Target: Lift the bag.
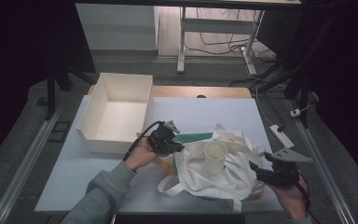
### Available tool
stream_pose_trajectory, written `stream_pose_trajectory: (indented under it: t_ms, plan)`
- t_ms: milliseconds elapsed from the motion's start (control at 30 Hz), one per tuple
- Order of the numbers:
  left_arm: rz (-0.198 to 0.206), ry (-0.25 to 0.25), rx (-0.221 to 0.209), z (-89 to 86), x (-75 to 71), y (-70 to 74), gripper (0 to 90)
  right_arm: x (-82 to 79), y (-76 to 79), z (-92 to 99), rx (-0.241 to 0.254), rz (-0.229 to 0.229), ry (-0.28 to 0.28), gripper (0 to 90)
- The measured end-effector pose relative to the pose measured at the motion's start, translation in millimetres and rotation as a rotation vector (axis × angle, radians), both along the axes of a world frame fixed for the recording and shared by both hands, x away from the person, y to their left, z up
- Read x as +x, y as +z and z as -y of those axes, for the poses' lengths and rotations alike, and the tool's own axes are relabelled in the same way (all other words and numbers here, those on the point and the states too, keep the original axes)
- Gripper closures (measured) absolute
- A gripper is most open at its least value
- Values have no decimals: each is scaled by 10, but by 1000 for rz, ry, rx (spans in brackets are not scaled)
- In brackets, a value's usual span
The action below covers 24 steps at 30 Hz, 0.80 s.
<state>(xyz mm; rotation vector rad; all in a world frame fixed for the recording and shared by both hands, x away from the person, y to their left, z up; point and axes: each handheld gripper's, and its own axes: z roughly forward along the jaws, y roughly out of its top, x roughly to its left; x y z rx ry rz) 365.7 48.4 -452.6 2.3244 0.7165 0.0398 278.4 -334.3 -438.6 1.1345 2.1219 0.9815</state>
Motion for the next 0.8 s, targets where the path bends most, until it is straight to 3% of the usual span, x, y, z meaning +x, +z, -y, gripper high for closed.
stream_pose_trajectory:
  t_ms: [67,167,367,467,567,633,733,800]
  plan:
    - [-2,2,-5,-6,3,3,865,-65,31,32,11,14,-6,347]
    - [-2,-1,-4,-11,9,4,865,-109,25,73,11,-8,-27,355]
    - [-3,1,-15,-15,5,12,864,-22,-180,115,-20,-132,-66,386]
    - [-6,-3,-19,-23,14,11,865,5,-232,135,24,-166,-47,555]
    - [-7,-3,-23,-27,14,13,865,17,-244,124,11,-191,-33,653]
    - [-6,-3,-25,-27,11,16,864,23,-246,130,-7,-202,-53,657]
    - [-4,-7,-21,-28,10,19,865,33,-246,164,-14,-197,-101,555]
    - [-4,-5,-22,-27,11,16,864,42,-252,185,-11,-207,-117,547]
